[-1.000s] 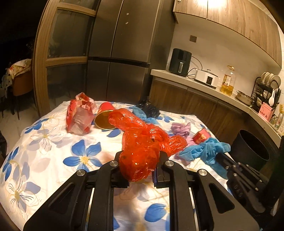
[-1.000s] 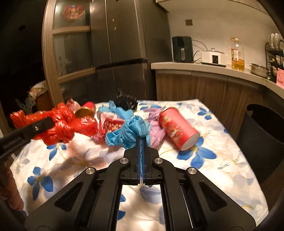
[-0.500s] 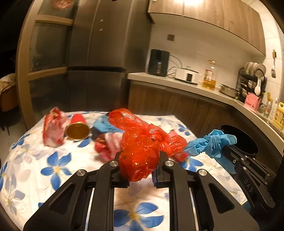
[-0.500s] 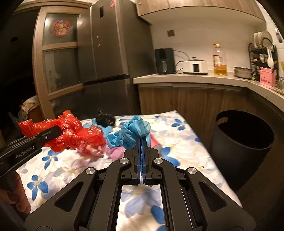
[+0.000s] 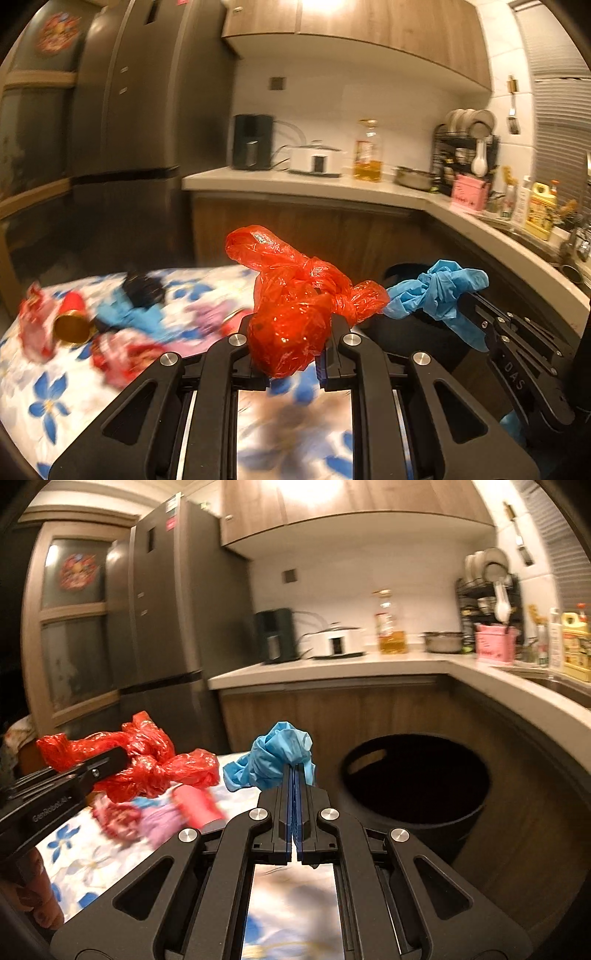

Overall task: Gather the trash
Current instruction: 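Carry the red bag and blue glove over the black bin and release both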

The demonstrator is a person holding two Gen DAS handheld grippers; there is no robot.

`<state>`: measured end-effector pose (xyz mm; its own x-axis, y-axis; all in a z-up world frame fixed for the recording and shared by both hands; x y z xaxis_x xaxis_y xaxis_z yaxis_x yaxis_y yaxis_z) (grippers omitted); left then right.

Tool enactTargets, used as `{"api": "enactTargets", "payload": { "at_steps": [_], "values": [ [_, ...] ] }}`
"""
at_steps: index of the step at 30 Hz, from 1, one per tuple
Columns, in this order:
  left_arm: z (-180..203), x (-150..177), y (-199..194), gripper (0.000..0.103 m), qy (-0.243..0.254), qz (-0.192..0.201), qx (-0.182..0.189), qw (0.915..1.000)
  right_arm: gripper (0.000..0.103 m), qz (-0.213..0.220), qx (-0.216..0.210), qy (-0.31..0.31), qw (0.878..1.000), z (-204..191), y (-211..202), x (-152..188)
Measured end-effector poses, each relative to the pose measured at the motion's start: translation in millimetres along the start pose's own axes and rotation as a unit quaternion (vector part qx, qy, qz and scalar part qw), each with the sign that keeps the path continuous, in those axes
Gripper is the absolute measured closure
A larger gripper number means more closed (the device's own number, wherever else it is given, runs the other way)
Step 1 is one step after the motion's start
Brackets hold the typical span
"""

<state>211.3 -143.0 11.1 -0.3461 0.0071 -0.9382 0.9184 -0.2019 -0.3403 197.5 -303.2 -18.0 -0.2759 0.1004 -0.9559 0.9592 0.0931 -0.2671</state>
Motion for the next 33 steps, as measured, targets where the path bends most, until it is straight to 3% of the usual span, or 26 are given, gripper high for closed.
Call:
{"api": "enactTargets", "payload": {
  "at_steps": [12,21,33],
  "values": [
    [119.6,-33.3,52.5,0.085,0.045,0.026,0.103,0.9933,0.102,0.037,0.105,0.037,0.993,115.9,-3.5,-29.4],
    [150.0,-19.6,88.7,0.085,0.044,0.012,0.125,0.9911,0.102,0.031,0.134,0.048,0.989,161.8,12.3,-30.6],
    [162.7,-11.3,114.1,0.083,0.052,-0.004,0.137,0.9892,0.102,0.013,0.134,0.045,0.99,169.9,33.0,-21.3]
  ]
}}
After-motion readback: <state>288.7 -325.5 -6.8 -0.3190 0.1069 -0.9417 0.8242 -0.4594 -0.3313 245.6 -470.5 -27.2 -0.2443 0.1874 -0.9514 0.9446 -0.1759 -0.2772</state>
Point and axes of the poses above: each gripper's, at about its wrist camera, not at the fingertips, and y roughly the way its jaws point, z to its right, x to its underside, the point moved 9 cm from there along y, roughly the way its jaws point, and after that the axes turned 1 degree about z, right-handed, at the moved point
